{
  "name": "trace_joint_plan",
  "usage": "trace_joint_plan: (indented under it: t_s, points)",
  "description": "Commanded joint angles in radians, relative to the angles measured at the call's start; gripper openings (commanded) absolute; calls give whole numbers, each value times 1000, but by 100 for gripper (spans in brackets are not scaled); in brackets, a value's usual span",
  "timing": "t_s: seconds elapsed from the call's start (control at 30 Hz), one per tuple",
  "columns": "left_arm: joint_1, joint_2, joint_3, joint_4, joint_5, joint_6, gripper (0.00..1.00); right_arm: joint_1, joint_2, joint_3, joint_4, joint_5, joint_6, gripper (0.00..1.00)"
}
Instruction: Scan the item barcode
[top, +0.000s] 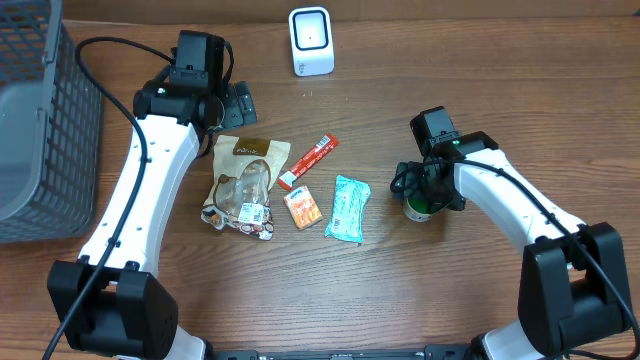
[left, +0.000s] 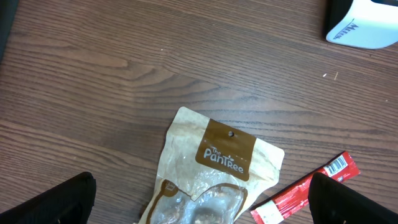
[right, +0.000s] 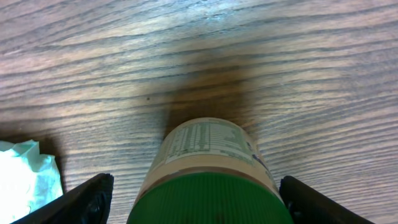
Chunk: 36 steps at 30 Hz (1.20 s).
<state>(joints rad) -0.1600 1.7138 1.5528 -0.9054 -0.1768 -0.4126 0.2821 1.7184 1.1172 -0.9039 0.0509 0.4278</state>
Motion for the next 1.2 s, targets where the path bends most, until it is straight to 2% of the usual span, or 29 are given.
trace_joint_plan:
  t_s: [0.0,0.33,0.47,0.73,1.03,1.1,1.17]
  points:
    - [-2,-1,13,1,-6,-6,100,-3,1,-17,13,19,56,86]
    - [-2,-1,13,1,-6,-6,100,-3,1,-90,89,19,56,82]
    - [-2,-1,13,1,-6,-6,100,-3,1,-90,90,19,56,77]
    - [-2,-1,13,1,-6,-6,100,-2,1,-91,85,19,55,76]
    - [-2,-1,13,1,-6,-6,100,-2,1,-97,87,19,55,64]
    - [-2,-1,13,1,-6,-6,100,-2,1,-97,89,18,55,51]
    - [-2,-1,13,1,-6,-6,100,-2,0,-90,92,19,55,49]
